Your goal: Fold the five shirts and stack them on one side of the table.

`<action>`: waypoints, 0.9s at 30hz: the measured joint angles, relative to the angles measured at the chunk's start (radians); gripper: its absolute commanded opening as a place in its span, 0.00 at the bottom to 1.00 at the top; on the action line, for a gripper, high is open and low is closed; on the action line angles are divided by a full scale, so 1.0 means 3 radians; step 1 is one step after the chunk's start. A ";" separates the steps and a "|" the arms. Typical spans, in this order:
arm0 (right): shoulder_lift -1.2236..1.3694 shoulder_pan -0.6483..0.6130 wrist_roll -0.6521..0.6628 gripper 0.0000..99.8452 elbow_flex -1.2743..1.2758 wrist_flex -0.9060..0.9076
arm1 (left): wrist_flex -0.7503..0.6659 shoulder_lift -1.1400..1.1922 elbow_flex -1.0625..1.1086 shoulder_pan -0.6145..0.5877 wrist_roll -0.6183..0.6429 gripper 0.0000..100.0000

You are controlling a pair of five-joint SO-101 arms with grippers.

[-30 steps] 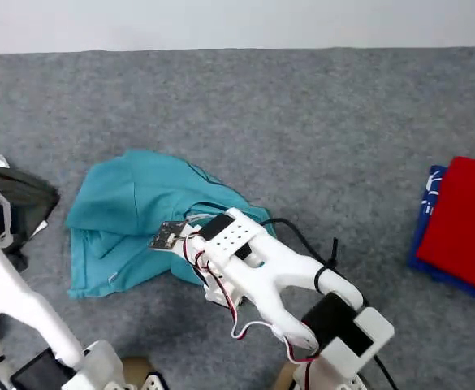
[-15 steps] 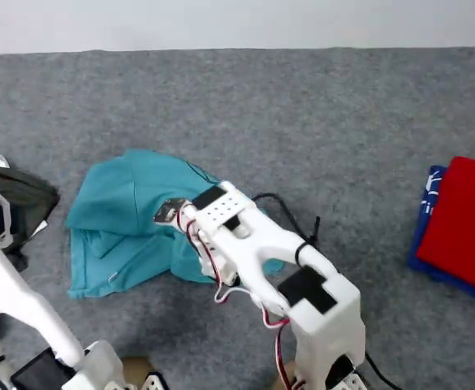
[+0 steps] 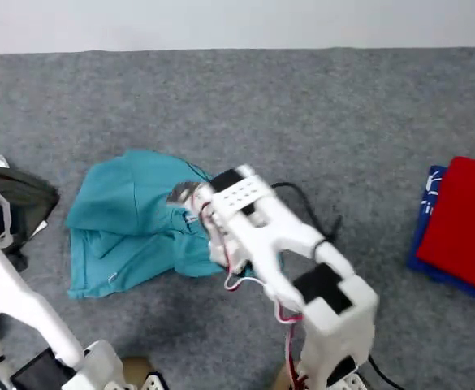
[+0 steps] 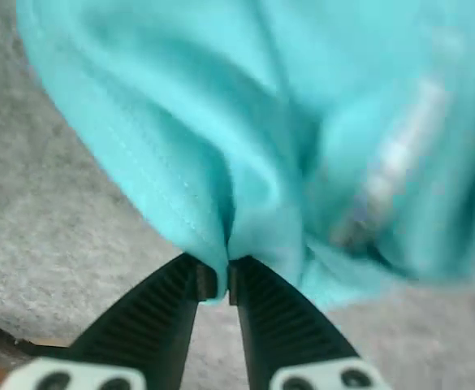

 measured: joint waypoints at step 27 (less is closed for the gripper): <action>-0.1084 0.0895 0.0123 0.01 0.0000 0.0133 | -0.0583 -0.0005 0.2133 0.0803 -0.2133 0.24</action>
